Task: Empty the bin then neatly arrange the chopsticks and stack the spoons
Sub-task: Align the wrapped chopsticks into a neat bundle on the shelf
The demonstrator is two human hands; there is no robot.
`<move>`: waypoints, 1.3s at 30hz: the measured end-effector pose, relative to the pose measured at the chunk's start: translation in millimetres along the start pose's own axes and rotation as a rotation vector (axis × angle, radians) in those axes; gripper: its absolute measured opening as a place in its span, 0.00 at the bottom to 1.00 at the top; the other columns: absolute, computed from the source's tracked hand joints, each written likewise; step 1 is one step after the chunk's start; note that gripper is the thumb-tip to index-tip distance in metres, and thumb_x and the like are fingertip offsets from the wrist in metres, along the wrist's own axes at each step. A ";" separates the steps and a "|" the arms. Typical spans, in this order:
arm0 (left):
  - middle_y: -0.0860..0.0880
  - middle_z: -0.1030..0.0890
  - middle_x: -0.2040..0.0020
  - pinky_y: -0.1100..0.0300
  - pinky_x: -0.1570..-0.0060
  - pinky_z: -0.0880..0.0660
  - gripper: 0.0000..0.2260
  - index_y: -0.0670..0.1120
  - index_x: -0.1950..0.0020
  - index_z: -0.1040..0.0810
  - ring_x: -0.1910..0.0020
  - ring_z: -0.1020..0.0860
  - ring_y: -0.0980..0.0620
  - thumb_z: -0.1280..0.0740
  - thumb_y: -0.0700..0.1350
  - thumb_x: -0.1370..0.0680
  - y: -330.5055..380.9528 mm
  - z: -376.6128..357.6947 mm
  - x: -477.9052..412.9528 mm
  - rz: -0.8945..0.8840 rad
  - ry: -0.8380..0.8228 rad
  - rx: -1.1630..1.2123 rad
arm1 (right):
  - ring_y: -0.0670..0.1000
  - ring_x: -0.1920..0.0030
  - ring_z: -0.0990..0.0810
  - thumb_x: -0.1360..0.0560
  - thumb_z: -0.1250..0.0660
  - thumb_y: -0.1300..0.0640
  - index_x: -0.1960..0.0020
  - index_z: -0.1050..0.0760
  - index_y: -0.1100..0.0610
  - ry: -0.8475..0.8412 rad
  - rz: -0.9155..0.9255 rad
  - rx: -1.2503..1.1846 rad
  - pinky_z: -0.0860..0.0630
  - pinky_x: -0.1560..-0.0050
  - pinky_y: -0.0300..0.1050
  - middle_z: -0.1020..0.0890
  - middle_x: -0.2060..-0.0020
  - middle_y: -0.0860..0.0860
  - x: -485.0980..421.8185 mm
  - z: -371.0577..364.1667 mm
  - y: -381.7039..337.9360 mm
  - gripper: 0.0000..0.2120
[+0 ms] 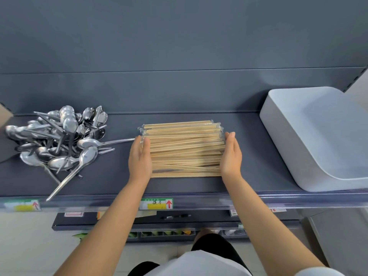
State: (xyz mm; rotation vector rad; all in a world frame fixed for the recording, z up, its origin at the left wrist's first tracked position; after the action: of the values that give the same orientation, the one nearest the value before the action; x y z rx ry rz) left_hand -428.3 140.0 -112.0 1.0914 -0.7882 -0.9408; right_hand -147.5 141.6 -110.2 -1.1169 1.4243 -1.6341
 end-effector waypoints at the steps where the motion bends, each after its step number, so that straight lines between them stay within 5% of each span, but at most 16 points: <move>1: 0.52 0.36 0.25 0.64 0.36 0.44 0.24 0.49 0.24 0.38 0.27 0.38 0.54 0.45 0.57 0.18 0.1 2.6 -0.3 0.000 -0.003 0.006 | 0.34 0.46 0.25 0.19 0.51 0.41 0.31 0.30 0.55 0.007 -0.015 -0.005 0.33 0.40 0.34 0.22 0.46 0.36 0.0 0.0 0.1 0.26; 3: 0.53 0.35 0.26 0.63 0.35 0.43 0.24 0.49 0.24 0.38 0.28 0.37 0.55 0.45 0.57 0.18 -0.8 10.8 -0.3 -0.004 0.006 0.010 | 0.44 0.33 0.30 0.20 0.51 0.38 0.27 0.34 0.53 0.017 -0.044 -0.011 0.36 0.29 0.46 0.27 0.34 0.43 -2.1 4.6 0.8 0.28; 5: 0.53 0.34 0.26 0.60 0.32 0.42 0.25 0.48 0.24 0.37 0.28 0.36 0.54 0.45 0.59 0.19 -5.9 17.7 -1.3 0.012 0.015 0.028 | 0.47 0.31 0.31 0.20 0.51 0.38 0.27 0.35 0.52 0.002 -0.050 0.001 0.37 0.28 0.50 0.29 0.32 0.44 -5.4 7.9 1.4 0.28; 11: 0.53 0.32 0.27 0.52 0.26 0.41 0.24 0.49 0.25 0.35 0.28 0.35 0.55 0.46 0.58 0.18 -5.4 9.5 -1.7 0.027 -0.059 0.070 | 0.42 0.43 0.24 0.20 0.50 0.39 0.41 0.25 0.44 -0.084 -0.021 0.091 0.32 0.38 0.41 0.21 0.49 0.36 4.6 -9.6 -1.1 0.18; 14: 0.56 0.28 0.33 0.57 0.30 0.38 0.20 0.49 0.28 0.31 0.32 0.32 0.56 0.46 0.56 0.18 1.5 11.0 -5.0 0.023 -0.078 0.066 | 0.42 0.40 0.26 0.20 0.51 0.39 0.38 0.27 0.44 -0.088 -0.003 0.096 0.33 0.36 0.42 0.23 0.46 0.37 5.3 -12.9 1.3 0.19; 19: 0.66 0.27 0.52 0.60 0.42 0.36 0.07 0.61 0.51 0.29 0.43 0.29 0.57 0.45 0.54 0.17 16.6 16.8 -16.2 0.009 -0.054 0.002 | 0.46 0.36 0.28 0.21 0.50 0.37 0.35 0.29 0.49 -0.042 -0.030 0.076 0.34 0.31 0.48 0.24 0.39 0.42 -13.4 -2.4 -1.5 0.24; 24: 0.62 0.29 0.51 0.60 0.44 0.38 0.10 0.56 0.45 0.27 0.45 0.32 0.57 0.46 0.55 0.17 28.7 8.8 -44.4 -0.015 -0.107 -0.055 | 0.48 0.27 0.37 0.22 0.50 0.35 0.25 0.38 0.51 -0.056 -0.039 0.137 0.42 0.26 0.48 0.34 0.27 0.45 -44.7 -1.4 -11.3 0.31; 27: 0.60 0.31 0.55 0.58 0.46 0.38 0.10 0.55 0.51 0.30 0.47 0.33 0.54 0.47 0.57 0.17 25.5 0.6 -67.0 0.039 -0.147 -0.099 | 0.48 0.25 0.41 0.22 0.51 0.34 0.23 0.43 0.51 -0.076 -0.058 0.168 0.46 0.25 0.48 0.39 0.25 0.46 -60.3 -7.6 -17.6 0.33; 33: 0.53 0.31 0.34 0.51 0.39 0.35 0.26 0.51 0.26 0.36 0.36 0.31 0.49 0.50 0.63 0.19 14.6 -15.2 -90.4 0.194 -0.207 -0.131 | 0.49 0.27 0.38 0.21 0.53 0.34 0.25 0.40 0.51 -0.192 -0.113 0.147 0.44 0.28 0.47 0.35 0.27 0.46 -64.8 -36.3 -16.9 0.31; 36: 0.53 0.29 0.36 0.52 0.42 0.34 0.23 0.51 0.29 0.33 0.40 0.30 0.51 0.49 0.62 0.19 14.3 -25.1 -91.3 0.160 -0.242 -0.147 | 0.47 0.31 0.34 0.22 0.54 0.34 0.27 0.36 0.53 -0.248 -0.089 0.170 0.41 0.33 0.43 0.30 0.32 0.45 -63.7 -39.7 -13.5 0.33; 39: 0.53 0.27 0.39 0.48 0.38 0.32 0.19 0.52 0.37 0.29 0.40 0.28 0.50 0.46 0.61 0.20 13.8 -24.7 -96.1 0.126 -0.233 -0.174 | 0.46 0.48 0.26 0.22 0.54 0.34 0.40 0.25 0.52 -0.205 -0.066 0.143 0.33 0.45 0.41 0.24 0.47 0.47 -76.1 -32.5 -13.6 0.29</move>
State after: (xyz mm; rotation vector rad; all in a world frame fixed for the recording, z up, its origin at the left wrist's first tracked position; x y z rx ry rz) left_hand -441.8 239.3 -112.5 0.7803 -0.9357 -1.0208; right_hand -147.0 225.4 -110.1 -1.2202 1.1339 -1.5893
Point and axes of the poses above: each hand's wrist, its own x-axis away from the middle knuckle, its own z-axis out of the back of the hand, y = z × x, the point moved 9 cm from there along -x, towards the middle knuckle
